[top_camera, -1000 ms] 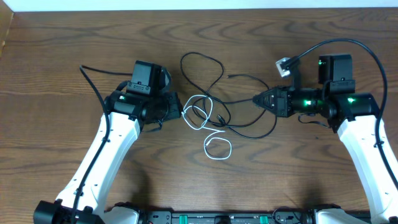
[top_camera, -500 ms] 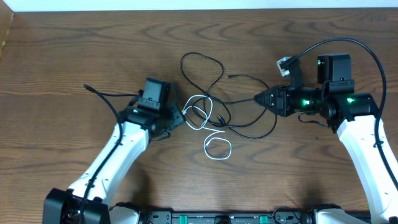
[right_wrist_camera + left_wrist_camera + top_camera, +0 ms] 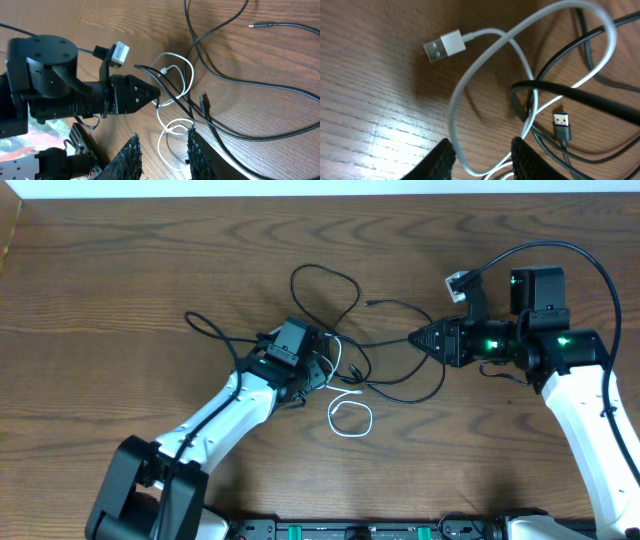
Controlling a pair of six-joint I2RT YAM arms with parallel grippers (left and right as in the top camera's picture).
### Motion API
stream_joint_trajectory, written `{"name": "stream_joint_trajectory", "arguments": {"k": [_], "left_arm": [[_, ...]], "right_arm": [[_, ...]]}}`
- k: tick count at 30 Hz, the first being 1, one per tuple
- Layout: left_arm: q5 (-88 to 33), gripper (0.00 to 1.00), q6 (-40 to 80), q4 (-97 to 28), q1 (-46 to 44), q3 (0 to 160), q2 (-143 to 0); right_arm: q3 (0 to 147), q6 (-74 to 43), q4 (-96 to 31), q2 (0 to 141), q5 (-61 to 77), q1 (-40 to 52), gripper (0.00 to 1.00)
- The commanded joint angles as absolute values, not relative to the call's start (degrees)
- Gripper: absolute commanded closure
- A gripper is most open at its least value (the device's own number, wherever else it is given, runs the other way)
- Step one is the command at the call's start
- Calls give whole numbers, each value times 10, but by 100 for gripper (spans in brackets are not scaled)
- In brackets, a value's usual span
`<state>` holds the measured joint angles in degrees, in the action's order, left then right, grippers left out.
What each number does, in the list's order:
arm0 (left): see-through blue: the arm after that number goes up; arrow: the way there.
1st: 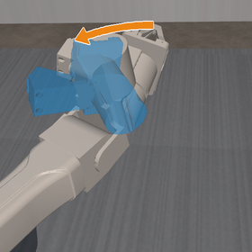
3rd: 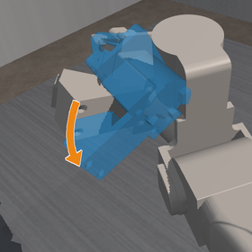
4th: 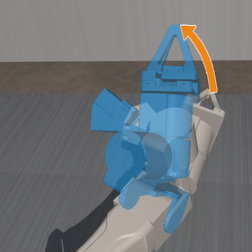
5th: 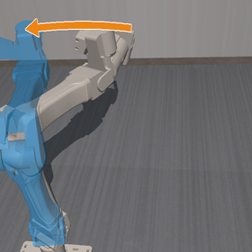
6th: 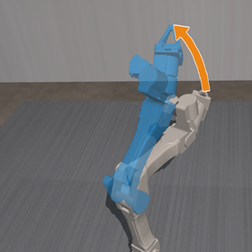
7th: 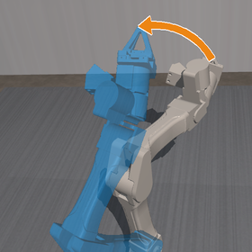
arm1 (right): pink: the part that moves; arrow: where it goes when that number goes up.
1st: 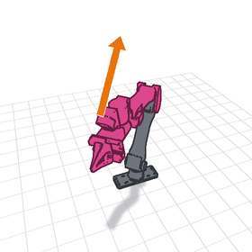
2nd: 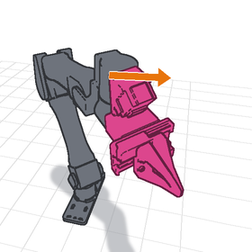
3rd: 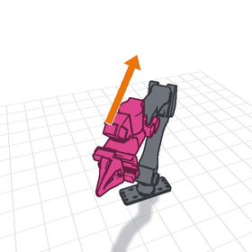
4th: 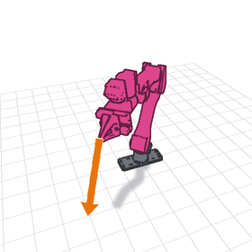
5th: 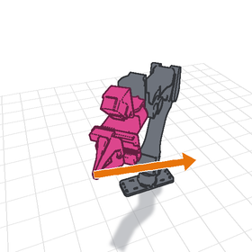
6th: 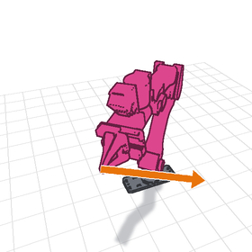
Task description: Untangle cables
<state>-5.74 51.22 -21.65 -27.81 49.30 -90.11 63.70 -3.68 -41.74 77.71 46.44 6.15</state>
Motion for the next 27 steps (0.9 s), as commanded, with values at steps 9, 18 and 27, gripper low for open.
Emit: {"name": "stream_joint_trajectory", "arguments": {"k": [9, 18, 27], "left_arm": [[-20, 65, 518, -218, -288, 489, -945], [-21, 87, 563, -217, -288, 489, -972], [-32, 92, 528, -218, -287, 493, -926]], "right_arm": [[641, -38, -419, 770, 466, 65, 67], [641, -38, -418, 770, 451, 65, 64], [640, -70, -427, 770, 451, 68, 59]]}}
